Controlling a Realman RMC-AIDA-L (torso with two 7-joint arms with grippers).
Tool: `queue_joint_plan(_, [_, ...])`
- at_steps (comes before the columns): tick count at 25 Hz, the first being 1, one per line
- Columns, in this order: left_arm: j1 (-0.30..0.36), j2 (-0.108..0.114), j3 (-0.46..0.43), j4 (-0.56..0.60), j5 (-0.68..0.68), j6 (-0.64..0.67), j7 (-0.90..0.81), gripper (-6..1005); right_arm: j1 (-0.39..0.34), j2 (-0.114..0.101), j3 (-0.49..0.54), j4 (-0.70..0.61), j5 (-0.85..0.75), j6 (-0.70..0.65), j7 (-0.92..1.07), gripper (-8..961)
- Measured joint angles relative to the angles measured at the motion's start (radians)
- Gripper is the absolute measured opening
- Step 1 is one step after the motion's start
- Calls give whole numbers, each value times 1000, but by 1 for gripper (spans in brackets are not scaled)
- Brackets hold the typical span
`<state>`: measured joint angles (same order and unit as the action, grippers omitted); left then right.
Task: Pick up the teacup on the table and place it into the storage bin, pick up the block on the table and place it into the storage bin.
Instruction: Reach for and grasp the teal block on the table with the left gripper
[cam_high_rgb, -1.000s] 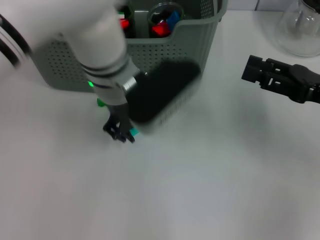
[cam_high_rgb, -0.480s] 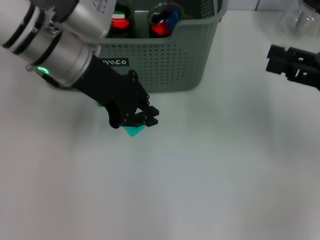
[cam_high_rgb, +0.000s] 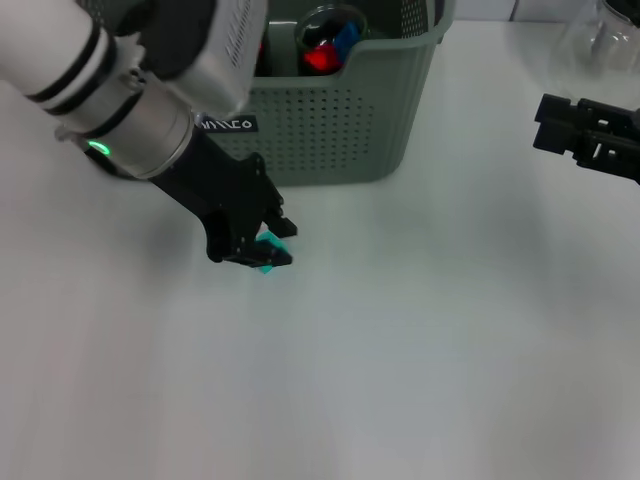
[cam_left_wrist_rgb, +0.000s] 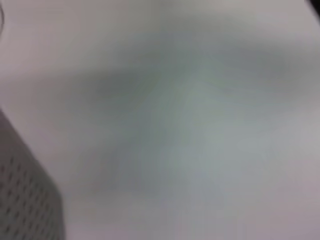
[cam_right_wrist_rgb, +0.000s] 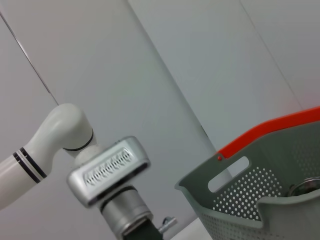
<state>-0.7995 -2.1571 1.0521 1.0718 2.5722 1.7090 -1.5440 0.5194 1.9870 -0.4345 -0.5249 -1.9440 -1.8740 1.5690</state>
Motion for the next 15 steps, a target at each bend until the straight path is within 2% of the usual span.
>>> queue_joint_plan(5, [0, -5, 133, 4, 63, -100, 13, 417, -1, 1, 4, 0, 0, 0, 11, 703])
queue_joint_plan(15, [-6, -10, 377, 39, 155, -225, 102, 632, 3, 14, 7, 8, 2, 22, 25, 703])
